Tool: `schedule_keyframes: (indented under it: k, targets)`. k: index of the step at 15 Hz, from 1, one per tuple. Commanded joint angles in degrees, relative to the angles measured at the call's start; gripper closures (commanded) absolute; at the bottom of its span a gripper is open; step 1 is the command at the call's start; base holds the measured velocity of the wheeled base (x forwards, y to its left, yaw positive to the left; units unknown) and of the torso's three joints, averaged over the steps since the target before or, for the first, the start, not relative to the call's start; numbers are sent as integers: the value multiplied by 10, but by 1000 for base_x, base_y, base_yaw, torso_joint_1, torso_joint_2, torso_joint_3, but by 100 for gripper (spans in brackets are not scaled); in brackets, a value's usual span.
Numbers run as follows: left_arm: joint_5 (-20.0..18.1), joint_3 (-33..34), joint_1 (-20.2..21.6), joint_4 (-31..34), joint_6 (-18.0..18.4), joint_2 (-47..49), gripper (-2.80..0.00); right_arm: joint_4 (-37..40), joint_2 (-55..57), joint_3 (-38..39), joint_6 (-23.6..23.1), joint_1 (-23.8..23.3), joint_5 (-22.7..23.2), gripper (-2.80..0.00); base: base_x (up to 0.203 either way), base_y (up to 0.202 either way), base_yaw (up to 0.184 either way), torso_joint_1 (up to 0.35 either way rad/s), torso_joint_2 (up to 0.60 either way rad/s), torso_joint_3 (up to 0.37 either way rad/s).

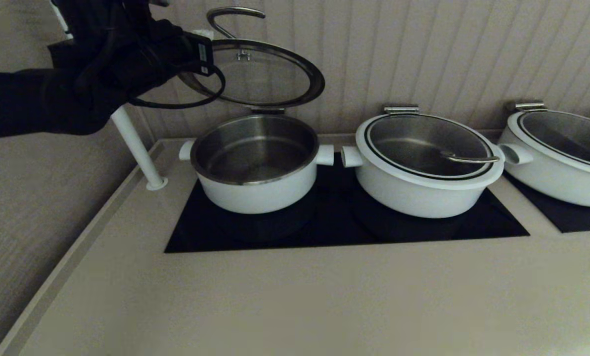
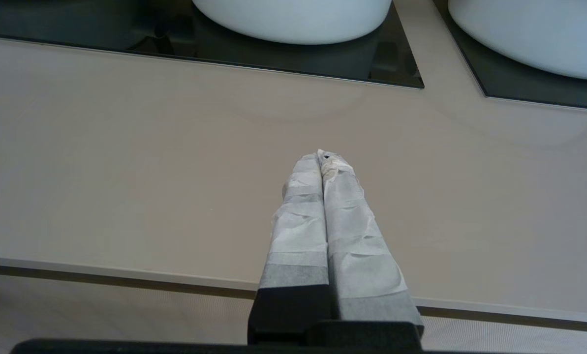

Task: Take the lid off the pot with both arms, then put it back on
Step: Close the pot lid

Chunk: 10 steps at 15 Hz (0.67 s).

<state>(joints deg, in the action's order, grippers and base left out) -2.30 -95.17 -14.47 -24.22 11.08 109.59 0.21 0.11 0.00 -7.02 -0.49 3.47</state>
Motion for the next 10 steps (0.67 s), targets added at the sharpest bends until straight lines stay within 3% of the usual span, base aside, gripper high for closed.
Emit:
schedule_keyframes:
  k: [1,10]
  targets:
    - [0,17,0,-2,1,-15,0,0,0,0,-1,0,0,0,0,0,0,0,0,0]
    - [1,95,-20,-4,1,-63,0,1,0,0,-1,0,0,0,0,0,0,0,0,0]
